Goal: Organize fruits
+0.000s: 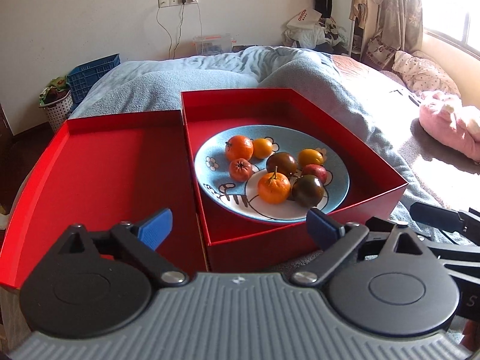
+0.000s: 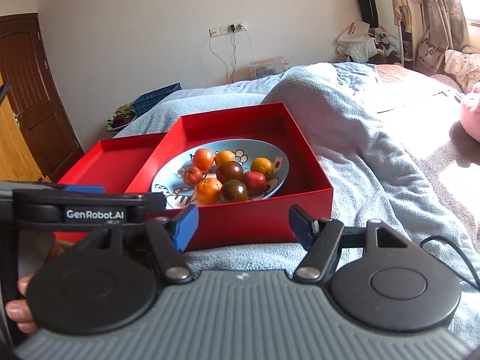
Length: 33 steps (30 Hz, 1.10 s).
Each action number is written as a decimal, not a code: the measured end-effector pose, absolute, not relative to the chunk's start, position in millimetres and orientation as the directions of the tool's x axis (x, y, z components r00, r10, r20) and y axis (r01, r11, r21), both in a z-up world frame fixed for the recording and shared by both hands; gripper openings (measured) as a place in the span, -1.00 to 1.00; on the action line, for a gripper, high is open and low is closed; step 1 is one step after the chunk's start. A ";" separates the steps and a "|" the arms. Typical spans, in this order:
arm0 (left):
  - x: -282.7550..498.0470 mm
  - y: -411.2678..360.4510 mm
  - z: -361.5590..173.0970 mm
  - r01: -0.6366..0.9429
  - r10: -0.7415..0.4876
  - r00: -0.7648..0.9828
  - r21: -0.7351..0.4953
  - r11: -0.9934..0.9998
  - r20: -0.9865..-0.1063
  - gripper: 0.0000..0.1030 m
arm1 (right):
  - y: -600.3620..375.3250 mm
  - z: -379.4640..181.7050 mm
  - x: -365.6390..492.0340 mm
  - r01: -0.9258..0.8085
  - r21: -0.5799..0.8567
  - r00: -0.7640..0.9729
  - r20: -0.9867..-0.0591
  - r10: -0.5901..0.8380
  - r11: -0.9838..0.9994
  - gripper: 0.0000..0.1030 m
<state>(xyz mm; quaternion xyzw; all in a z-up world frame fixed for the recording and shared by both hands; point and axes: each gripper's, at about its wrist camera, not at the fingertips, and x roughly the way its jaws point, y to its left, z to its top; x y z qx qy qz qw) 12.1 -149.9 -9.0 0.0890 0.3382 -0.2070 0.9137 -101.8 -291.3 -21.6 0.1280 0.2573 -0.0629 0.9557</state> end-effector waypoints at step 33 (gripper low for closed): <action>-28.0 -99.1 10.5 0.336 -0.257 0.776 0.032 0.941 -0.576 1.00 | -239.7 17.4 -111.0 0.136 0.114 0.801 -0.598 -0.041 0.984 0.37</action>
